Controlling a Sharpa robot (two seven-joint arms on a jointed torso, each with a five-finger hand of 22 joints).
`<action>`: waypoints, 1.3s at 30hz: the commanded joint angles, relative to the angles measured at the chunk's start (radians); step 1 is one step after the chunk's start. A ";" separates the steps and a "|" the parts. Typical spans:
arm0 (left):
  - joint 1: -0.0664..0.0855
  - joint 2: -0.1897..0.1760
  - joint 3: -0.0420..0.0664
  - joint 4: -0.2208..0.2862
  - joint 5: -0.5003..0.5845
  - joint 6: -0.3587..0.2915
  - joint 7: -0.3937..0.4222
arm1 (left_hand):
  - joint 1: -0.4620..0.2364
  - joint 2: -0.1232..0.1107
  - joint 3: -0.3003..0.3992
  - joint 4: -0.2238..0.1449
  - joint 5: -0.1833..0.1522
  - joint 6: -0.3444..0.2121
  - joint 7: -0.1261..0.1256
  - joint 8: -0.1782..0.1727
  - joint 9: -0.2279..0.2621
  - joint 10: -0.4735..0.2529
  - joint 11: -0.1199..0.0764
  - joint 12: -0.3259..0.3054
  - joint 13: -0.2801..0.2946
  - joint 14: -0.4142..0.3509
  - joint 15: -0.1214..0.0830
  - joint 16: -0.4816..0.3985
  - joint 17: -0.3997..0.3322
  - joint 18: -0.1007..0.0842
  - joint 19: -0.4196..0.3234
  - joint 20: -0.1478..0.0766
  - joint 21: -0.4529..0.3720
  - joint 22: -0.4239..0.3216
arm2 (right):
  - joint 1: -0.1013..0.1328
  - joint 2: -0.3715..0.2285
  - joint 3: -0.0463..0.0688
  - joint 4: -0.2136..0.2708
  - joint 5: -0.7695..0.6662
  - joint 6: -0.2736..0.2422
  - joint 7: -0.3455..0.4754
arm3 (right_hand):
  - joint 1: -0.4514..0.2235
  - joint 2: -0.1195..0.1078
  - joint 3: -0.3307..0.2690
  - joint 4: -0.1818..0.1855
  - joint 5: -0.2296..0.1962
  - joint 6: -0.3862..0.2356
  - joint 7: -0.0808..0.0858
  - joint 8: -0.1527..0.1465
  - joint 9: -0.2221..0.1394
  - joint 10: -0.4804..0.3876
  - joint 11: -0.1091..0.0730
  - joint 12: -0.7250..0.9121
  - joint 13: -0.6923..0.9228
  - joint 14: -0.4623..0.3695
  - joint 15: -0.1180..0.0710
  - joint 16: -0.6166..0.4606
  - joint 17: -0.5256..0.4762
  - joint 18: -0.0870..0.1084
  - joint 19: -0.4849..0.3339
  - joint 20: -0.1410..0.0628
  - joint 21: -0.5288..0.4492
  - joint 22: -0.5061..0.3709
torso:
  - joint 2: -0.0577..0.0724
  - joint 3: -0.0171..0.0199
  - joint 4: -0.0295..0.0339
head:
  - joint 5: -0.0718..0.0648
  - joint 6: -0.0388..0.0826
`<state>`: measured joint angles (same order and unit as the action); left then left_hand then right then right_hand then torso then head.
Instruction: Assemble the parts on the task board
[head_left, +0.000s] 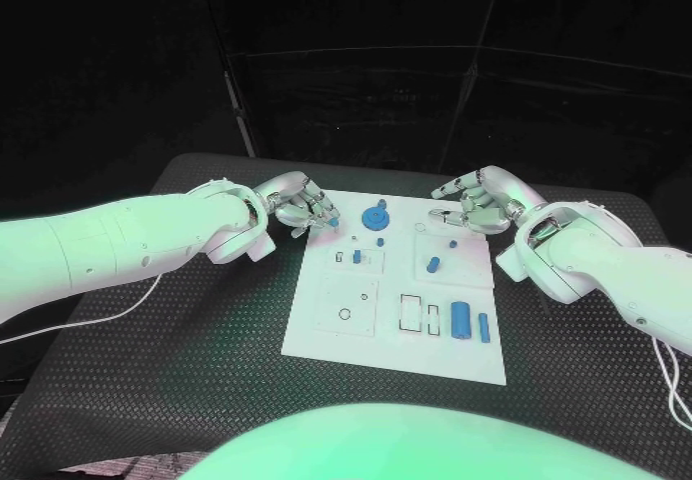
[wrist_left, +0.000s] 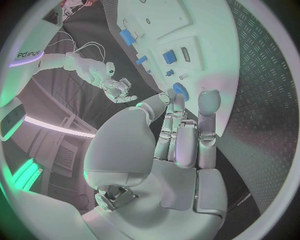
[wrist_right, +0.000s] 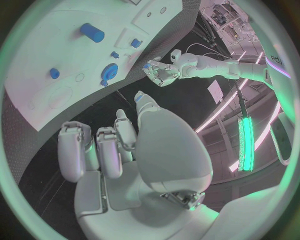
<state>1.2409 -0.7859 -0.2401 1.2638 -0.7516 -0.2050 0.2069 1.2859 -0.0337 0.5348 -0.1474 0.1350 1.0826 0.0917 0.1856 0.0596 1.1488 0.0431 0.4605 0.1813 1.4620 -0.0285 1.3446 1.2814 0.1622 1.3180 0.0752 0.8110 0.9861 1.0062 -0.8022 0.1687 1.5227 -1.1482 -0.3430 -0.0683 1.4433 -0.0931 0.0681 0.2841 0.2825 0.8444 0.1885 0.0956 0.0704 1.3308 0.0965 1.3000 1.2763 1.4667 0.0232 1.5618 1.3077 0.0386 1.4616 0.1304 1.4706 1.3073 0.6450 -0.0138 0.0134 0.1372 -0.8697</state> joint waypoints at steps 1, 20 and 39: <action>0.002 0.008 0.001 -0.008 -0.030 0.066 -0.050 | -0.003 0.004 0.065 0.060 0.003 0.031 0.028 0.000 0.034 -0.006 0.003 -0.006 0.001 0.020 -0.001 0.004 0.001 -0.016 0.009 -0.002 0.008 0.006 | 0.001 0.002 0.000 0.000 0.001 0.006 0.007 | -0.006 0.004 -0.008 0.000 0.006 -0.004 -0.001 0.005 0.000 -0.001 0.003 0.003 0.001 0.097 -0.001 -0.005 0.240 0.009 0.000 -0.004 -0.004 0.030 | 0.000 0.0000 0.0007 | -0.001 0.000; 0.002 0.042 0.001 -0.039 -0.053 0.115 -0.096 | -0.006 0.011 0.073 0.064 0.003 0.020 0.032 -0.007 0.035 -0.020 0.007 -0.021 -0.002 0.023 0.002 0.011 0.000 -0.020 0.016 0.000 0.035 0.029 | 0.001 0.006 0.000 -0.003 0.001 0.009 0.007 | -0.006 0.004 -0.008 0.000 0.006 -0.004 -0.001 0.005 0.000 -0.001 0.003 0.003 0.001 0.097 -0.001 -0.005 0.240 0.009 0.000 -0.004 -0.004 0.030 | 0.000 -0.0007 0.0006 | -0.005 -0.003; 0.000 0.053 0.001 -0.057 -0.164 0.178 -0.120 | -0.004 0.011 0.076 0.061 0.003 0.019 0.032 -0.008 0.035 -0.021 0.008 -0.025 -0.003 0.022 0.003 0.009 -0.005 -0.021 0.017 0.000 0.041 0.035 | 0.001 0.004 0.000 -0.003 0.001 0.011 0.005 | -0.008 0.004 -0.009 0.001 0.006 -0.003 -0.001 0.006 0.000 -0.001 0.003 0.004 0.002 0.097 -0.001 -0.005 0.240 0.009 0.000 -0.004 -0.003 0.030 | -0.001 -0.0002 0.0020 | -0.007 -0.003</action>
<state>1.2398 -0.7327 -0.2399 1.2077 -0.8817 -0.0781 0.0994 1.2808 -0.0284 0.5596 -0.1335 0.1354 1.0736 0.1007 0.1760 0.0596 1.1344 0.0502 0.4414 0.1795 1.4619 -0.0285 1.3547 1.2779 0.1621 1.3315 0.0750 0.8500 1.0211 1.0063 -0.7981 0.1686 1.5184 -1.1482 -0.3379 -0.0688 1.4433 -0.0931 0.0654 0.2867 0.2825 0.8444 0.1885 0.0956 0.0704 1.3308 0.0965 1.3000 1.2763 1.4666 0.0233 1.5618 1.3074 0.0386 1.4616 0.1304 1.4706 1.3073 0.6449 -0.0139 0.0144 0.1296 -0.8728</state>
